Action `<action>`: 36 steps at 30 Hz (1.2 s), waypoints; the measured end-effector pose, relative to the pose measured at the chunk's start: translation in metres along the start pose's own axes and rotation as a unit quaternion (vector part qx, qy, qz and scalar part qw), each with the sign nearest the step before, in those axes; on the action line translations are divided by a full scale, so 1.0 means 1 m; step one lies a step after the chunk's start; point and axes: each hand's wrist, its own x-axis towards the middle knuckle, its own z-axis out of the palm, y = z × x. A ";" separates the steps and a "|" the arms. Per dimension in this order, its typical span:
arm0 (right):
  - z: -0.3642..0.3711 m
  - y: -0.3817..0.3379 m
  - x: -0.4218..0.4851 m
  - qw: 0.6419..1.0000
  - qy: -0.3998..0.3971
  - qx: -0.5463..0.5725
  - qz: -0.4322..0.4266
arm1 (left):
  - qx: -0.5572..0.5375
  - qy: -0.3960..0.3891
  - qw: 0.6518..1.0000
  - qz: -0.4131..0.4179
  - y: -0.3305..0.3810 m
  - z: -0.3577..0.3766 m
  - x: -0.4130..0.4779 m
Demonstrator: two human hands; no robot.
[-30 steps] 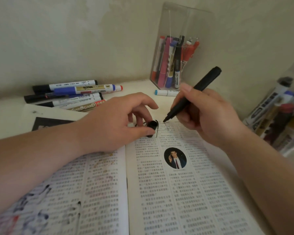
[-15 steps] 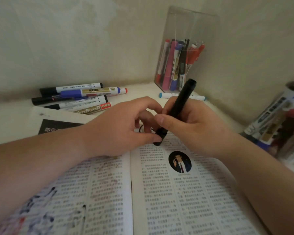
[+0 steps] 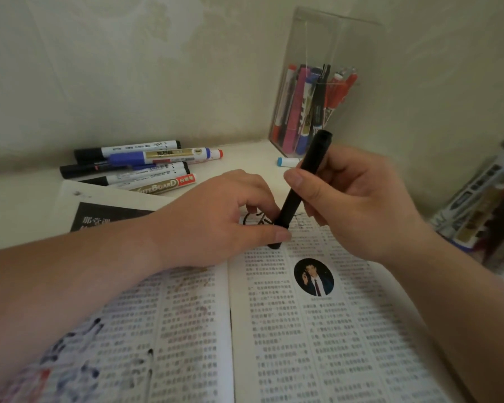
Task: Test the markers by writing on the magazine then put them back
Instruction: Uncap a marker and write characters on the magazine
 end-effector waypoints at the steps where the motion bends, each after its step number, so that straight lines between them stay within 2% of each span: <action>1: 0.000 0.000 0.000 1.000 -0.003 -0.008 -0.006 | 0.002 0.001 1.000 0.006 0.000 0.001 0.000; 11: 0.007 0.003 -0.003 0.992 -0.012 -0.124 -0.009 | 0.032 0.028 0.999 0.034 -0.006 0.004 -0.001; 15: 0.009 0.001 -0.003 0.991 -0.006 -0.133 -0.006 | 0.041 0.015 0.998 0.044 -0.004 0.004 -0.003; 18: 0.009 0.005 -0.004 0.991 0.025 -0.129 -0.006 | 0.049 0.007 0.998 0.026 0.000 0.003 -0.002; 22: 0.016 0.012 -0.008 0.983 0.115 -0.143 0.006 | 0.057 0.004 0.998 0.010 0.005 0.001 0.000; 26: 0.017 0.015 -0.002 0.977 0.201 -0.056 0.047 | 0.032 0.061 0.997 -0.044 0.003 -0.003 -0.003; 31: 0.013 0.006 0.004 0.967 0.238 0.018 0.088 | 0.052 0.128 0.989 -0.056 -0.003 -0.008 -0.005; 36: 0.003 0.011 0.006 0.954 0.239 0.102 0.153 | -0.014 0.200 0.977 -0.080 -0.004 -0.014 -0.009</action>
